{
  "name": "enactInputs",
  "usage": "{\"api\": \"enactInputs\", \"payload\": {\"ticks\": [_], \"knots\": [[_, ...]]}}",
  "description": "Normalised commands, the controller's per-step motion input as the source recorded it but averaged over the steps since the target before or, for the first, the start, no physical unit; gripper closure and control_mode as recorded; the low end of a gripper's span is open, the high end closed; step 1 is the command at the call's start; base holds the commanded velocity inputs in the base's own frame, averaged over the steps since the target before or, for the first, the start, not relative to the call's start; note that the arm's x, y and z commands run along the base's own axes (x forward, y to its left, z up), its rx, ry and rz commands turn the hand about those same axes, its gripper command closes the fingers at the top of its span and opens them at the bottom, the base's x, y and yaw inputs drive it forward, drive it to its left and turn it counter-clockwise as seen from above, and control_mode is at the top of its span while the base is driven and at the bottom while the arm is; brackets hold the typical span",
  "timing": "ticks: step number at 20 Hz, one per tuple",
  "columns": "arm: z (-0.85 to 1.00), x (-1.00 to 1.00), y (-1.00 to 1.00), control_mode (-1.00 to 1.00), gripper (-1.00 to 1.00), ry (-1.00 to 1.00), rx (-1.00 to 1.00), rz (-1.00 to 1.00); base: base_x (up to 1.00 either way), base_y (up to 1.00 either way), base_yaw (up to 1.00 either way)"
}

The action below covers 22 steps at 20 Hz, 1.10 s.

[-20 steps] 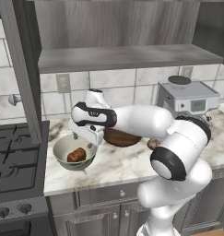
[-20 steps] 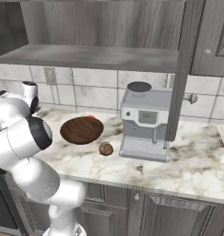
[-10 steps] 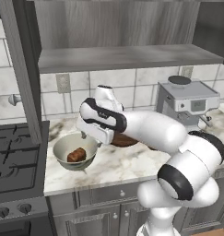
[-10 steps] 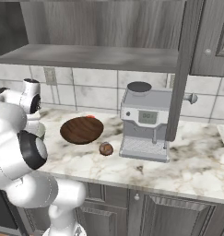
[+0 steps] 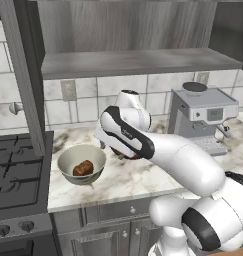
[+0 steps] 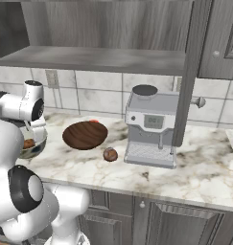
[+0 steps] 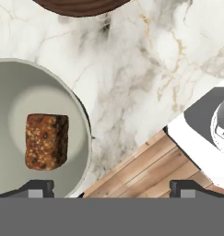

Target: Pick both bowls and place them on the counter. Then place the bread in one bowl and place the bread in the other bowl.

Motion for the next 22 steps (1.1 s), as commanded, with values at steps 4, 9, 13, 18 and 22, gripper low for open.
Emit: {"api": "enactInputs", "payload": {"ticks": [4, 9, 13, 18, 22], "knots": [[0.18, -0.35, -0.45, -1.00, -1.00, -0.08, 0.00, 0.03, 0.00, 0.00, 0.00], [0.17, -0.30, -0.45, -1.00, -1.00, -0.06, -0.01, 0.03, 0.00, 0.00, 0.00], [0.16, -0.27, -0.47, -1.00, -1.00, -0.04, -0.02, 0.03, 0.00, 0.00, 0.00], [0.08, -0.22, -0.47, -1.00, -1.00, -0.05, -0.05, 0.05, 0.00, 0.00, 0.00], [0.00, -0.15, -0.47, -1.00, -1.00, -0.10, -0.10, 0.05, 0.00, 0.00, 0.00]]}}
